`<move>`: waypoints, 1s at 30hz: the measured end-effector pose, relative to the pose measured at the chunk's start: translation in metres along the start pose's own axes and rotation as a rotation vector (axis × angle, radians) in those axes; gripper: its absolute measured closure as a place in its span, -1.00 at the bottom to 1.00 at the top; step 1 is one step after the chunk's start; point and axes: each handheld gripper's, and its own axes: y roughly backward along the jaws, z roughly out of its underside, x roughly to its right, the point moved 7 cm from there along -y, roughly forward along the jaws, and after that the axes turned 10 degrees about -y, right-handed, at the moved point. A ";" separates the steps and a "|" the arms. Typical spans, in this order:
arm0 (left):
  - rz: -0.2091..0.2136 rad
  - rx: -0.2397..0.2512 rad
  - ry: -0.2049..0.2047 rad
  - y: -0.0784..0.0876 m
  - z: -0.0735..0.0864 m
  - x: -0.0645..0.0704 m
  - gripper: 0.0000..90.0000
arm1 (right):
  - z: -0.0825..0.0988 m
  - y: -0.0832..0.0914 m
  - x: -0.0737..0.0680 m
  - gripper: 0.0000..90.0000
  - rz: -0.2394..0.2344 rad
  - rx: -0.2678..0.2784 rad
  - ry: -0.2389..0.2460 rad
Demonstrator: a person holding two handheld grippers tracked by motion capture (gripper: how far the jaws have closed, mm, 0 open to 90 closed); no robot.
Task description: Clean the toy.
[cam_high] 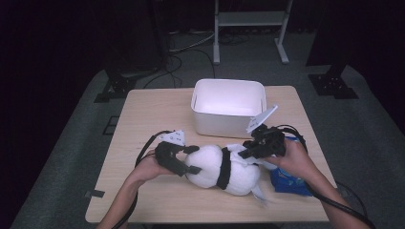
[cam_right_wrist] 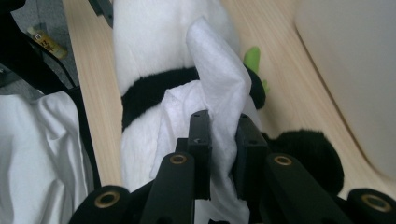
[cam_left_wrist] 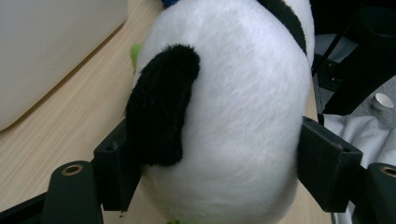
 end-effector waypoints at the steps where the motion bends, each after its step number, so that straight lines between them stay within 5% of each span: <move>1: 0.001 -0.001 0.001 0.000 -0.001 0.001 -0.47 | 0.003 0.000 0.000 0.75 -0.006 0.000 -0.017; 18: 0.042 0.021 0.048 0.001 0.002 -0.002 -0.81 | 0.018 -0.007 0.002 0.76 -0.016 -0.039 -0.021; 30: 0.141 0.009 0.080 -0.017 0.008 0.002 -0.85 | 0.035 -0.004 0.007 0.76 -0.041 -0.054 -0.057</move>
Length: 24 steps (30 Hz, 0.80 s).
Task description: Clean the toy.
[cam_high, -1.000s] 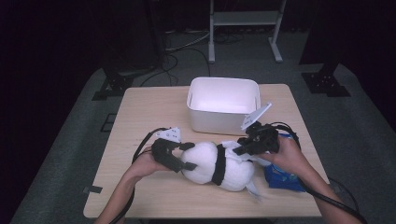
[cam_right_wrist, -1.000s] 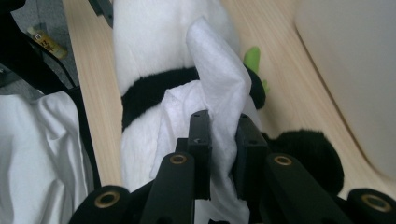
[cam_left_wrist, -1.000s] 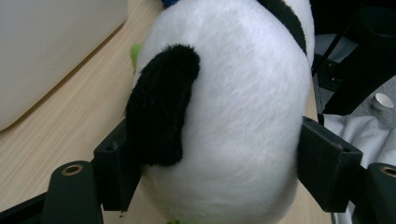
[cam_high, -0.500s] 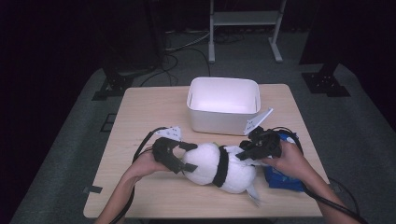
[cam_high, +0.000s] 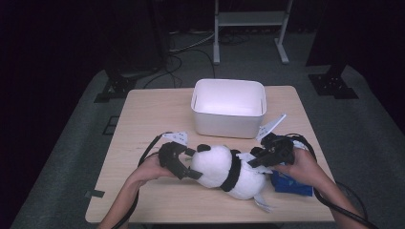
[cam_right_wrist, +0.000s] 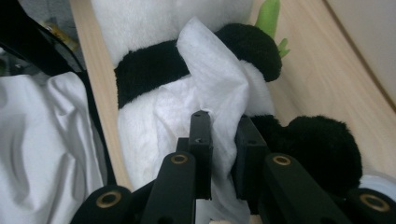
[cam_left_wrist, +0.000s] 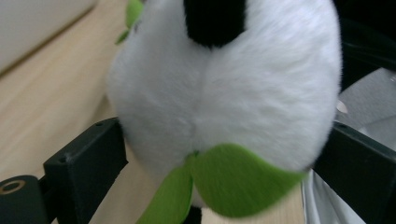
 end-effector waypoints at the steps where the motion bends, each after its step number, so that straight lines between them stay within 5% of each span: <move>1: -0.006 0.008 -0.003 0.001 0.000 -0.001 -0.77 | 0.000 0.000 0.000 0.76 0.000 0.000 -0.001; 8: -0.059 0.036 -0.022 0.016 -0.009 -0.001 -0.48 | -0.008 0.003 -0.002 0.76 0.000 0.042 0.020; 18: -0.152 0.094 -0.063 0.048 -0.027 0.005 -0.45 | -0.020 -0.003 -0.007 0.77 -0.001 0.099 0.034; 24: -0.161 0.101 -0.078 0.053 -0.030 0.008 -0.45 | -0.037 -0.005 -0.016 0.77 -0.016 0.122 0.065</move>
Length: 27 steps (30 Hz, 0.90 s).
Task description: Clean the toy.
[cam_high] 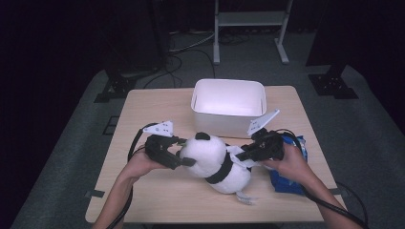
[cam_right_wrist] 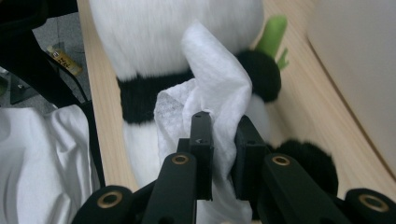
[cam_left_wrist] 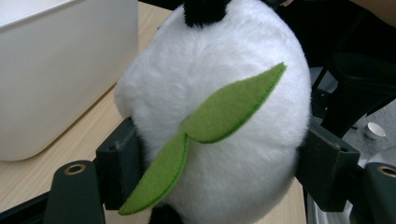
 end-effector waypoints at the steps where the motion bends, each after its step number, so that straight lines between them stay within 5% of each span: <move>1: 0.001 0.002 0.000 0.000 0.000 0.001 -0.45 | -0.004 -0.001 -0.001 0.77 0.001 0.003 0.011; 7: 0.012 -0.006 0.008 0.000 0.005 0.000 -0.46 | -0.017 -0.009 -0.009 0.77 -0.001 -0.003 0.043; 11: 0.020 -0.014 0.011 -0.005 0.008 -0.001 -0.54 | -0.009 -0.016 -0.008 0.78 0.006 -0.047 0.050; 23: 0.068 -0.015 0.034 -0.010 0.012 0.000 -0.79 | 0.004 -0.013 -0.006 0.78 -0.004 -0.058 0.025; 27: 0.083 -0.061 0.031 -0.017 0.018 0.002 -0.81 | 0.013 -0.010 0.001 0.78 0.007 -0.060 0.003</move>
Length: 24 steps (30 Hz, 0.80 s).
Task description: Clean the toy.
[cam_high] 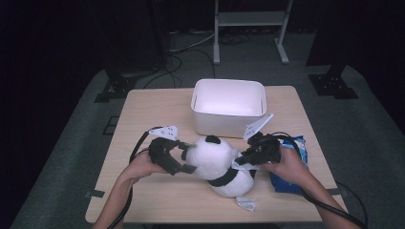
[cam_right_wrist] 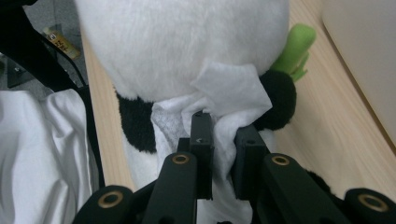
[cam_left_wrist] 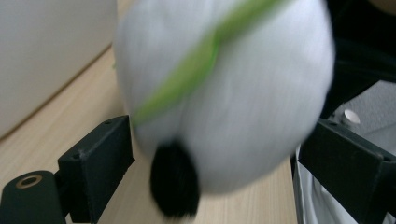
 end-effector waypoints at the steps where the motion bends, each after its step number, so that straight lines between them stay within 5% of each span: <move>1: 0.003 0.003 0.002 -0.003 0.000 -0.001 -0.81 | 0.003 0.001 0.002 0.78 -0.007 0.007 -0.016; 5: 0.036 0.037 -0.009 -0.010 -0.008 0.002 -0.74 | 0.010 0.003 0.004 0.78 -0.030 0.049 -0.044; 15: -0.037 0.071 -0.061 0.006 -0.025 0.004 -0.59 | 0.005 -0.003 0.005 0.78 -0.065 0.131 -0.055; 20: -0.058 0.068 -0.065 0.015 -0.023 0.005 -0.59 | 0.001 -0.015 0.002 0.78 -0.103 0.137 -0.055; 24: -0.062 0.081 -0.053 0.016 -0.022 0.005 -0.57 | -0.001 -0.008 0.005 0.78 -0.102 0.142 -0.064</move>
